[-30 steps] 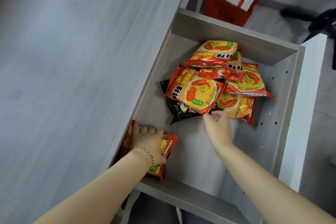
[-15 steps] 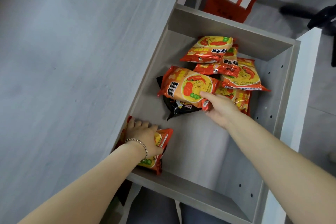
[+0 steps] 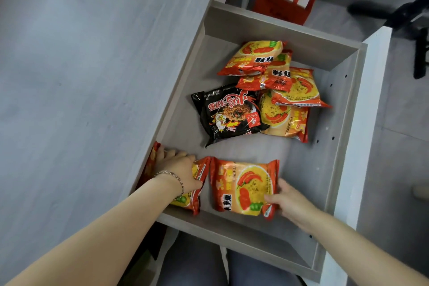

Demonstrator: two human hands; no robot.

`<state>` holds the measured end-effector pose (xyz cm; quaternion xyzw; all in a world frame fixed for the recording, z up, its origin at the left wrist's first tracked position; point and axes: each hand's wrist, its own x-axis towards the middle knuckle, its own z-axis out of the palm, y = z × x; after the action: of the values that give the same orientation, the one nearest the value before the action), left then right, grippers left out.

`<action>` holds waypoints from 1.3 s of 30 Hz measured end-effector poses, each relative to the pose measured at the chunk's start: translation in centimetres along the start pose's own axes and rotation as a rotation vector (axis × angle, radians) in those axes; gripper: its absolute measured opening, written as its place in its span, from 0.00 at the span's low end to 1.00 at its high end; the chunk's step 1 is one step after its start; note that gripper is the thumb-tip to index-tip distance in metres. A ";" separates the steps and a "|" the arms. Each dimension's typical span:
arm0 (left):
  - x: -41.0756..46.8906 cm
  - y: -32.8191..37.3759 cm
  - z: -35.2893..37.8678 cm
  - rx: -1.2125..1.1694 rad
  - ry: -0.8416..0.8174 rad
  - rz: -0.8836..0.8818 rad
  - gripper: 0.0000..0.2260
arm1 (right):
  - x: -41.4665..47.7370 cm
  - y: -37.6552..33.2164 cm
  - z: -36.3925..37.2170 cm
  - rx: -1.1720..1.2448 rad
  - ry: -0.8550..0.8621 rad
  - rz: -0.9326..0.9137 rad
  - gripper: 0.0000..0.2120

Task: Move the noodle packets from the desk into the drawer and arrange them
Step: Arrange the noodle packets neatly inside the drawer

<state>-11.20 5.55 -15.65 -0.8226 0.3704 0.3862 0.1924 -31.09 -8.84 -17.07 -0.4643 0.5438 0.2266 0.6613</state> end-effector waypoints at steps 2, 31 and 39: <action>0.0 0.1 0.0 0.003 -0.003 -0.008 0.31 | 0.6 0.4 1.0 -0.196 -0.015 0.048 0.14; -0.5 0.6 0.0 0.009 -0.024 -0.019 0.32 | 1.6 -2.5 4.7 -1.298 0.100 -0.417 0.26; -0.9 2.1 -0.5 0.123 0.062 0.156 0.30 | 1.9 -3.1 3.6 -1.362 -0.091 -0.453 0.25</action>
<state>-12.92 4.28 -14.72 -0.7893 0.4623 0.3508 0.2005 -26.14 -7.58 -17.80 -0.8652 0.1437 0.3919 0.2778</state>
